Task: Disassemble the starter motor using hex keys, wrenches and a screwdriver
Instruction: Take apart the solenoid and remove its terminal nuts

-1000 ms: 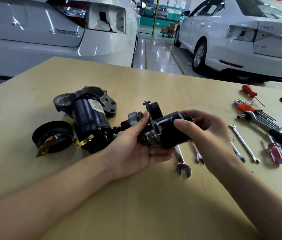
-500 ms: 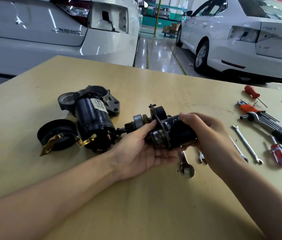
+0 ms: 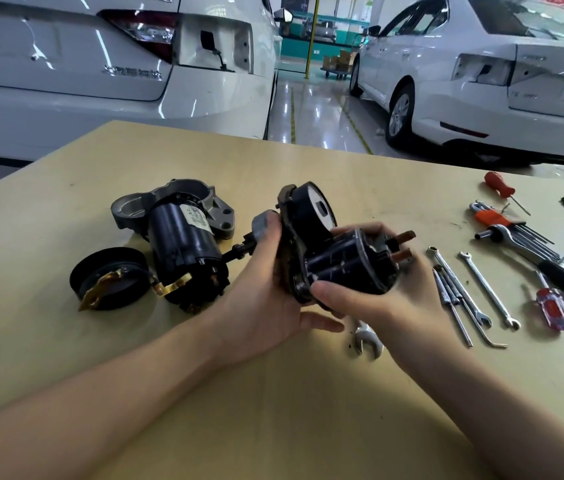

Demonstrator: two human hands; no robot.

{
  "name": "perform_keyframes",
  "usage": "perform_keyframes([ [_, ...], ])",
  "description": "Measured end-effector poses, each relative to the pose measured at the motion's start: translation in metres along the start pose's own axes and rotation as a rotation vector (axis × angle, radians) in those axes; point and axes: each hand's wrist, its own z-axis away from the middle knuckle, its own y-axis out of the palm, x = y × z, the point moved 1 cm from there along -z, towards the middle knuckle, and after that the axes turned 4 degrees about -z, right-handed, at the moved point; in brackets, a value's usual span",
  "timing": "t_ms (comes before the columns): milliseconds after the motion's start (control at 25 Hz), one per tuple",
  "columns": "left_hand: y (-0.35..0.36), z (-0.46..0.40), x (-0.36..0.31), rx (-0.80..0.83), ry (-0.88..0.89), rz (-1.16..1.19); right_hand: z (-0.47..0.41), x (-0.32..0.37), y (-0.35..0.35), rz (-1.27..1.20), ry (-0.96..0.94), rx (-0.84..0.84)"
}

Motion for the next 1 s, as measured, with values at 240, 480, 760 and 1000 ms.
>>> perform_keyframes([
  [240,0.003,0.004,-0.007,-0.154,-0.041,-0.26,0.0,0.007,-0.007,0.265,-0.332,0.012],
  [480,0.01,0.02,-0.023,-0.597,0.754,-1.057,-0.01,0.016,-0.023,0.357,-0.352,0.15],
  [760,0.019,0.024,-0.033,-0.293,0.548,-0.76,-0.011,0.031,-0.03,-0.13,-0.175,0.573],
  [1000,0.031,0.023,-0.029,-0.442,0.691,-0.73,-0.009,0.022,-0.02,-0.075,-0.204,0.219],
])
